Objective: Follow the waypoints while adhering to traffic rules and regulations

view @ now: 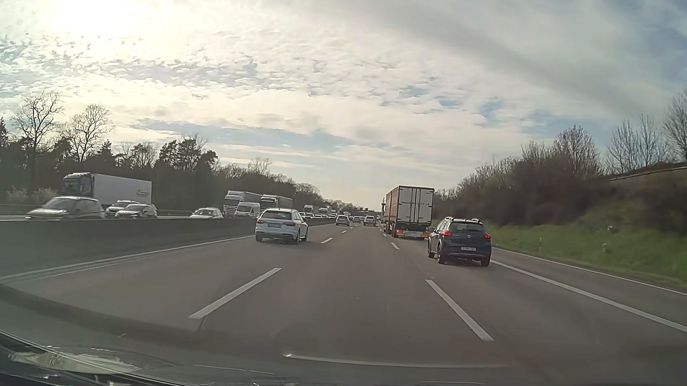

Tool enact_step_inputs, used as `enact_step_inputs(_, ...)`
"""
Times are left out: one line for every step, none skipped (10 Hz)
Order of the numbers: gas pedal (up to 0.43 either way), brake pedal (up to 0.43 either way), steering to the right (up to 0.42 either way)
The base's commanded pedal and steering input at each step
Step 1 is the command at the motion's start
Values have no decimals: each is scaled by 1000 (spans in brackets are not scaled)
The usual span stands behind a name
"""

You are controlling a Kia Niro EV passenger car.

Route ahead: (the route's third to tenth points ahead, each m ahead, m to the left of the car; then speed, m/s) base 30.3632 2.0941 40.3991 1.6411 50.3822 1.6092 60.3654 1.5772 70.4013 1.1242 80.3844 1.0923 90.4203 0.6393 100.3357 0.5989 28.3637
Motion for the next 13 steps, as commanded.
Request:
enact_step_inputs(248, 0, -1)
enact_step_inputs(209, 0, -1)
enact_step_inputs(98, 0, -1)
enact_step_inputs(0, 0, -1)
enact_step_inputs(0, 0, -1)
enact_step_inputs(0, 0, -1)
enact_step_inputs(0, 0, 0)
enact_step_inputs(0, 0, -1)
enact_step_inputs(0, 0, -1)
enact_step_inputs(0, 0, -1)
enact_step_inputs(0, 0, -1)
enact_step_inputs(0, 0, -1)
enact_step_inputs(0, 0, -1)
